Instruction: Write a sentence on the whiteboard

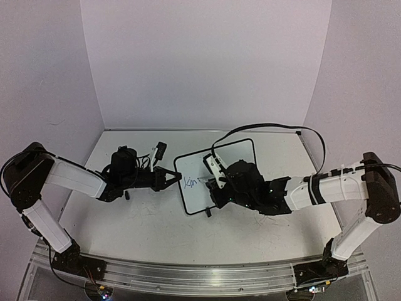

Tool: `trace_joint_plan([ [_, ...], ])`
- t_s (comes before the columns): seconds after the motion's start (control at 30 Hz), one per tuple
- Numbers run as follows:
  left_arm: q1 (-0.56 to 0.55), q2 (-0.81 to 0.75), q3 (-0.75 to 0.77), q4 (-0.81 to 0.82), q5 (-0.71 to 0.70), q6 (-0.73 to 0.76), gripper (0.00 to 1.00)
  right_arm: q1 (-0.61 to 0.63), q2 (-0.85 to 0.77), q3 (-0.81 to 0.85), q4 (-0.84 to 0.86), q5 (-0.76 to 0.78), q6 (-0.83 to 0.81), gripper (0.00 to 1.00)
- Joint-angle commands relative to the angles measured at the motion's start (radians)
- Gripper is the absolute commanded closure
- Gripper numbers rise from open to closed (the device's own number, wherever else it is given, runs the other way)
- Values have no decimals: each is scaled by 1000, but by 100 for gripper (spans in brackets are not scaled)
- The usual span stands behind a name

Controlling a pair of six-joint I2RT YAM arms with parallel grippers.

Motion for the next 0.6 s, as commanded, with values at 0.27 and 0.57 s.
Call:
trace_joint_plan([
  [0.27,5,-35,-11,-19,2,5,100,-1,24,22,18,-23,9,100],
  [0.57,5,-32,-12,-18,1,6,100,0,15,-14,0,-30,25,100],
])
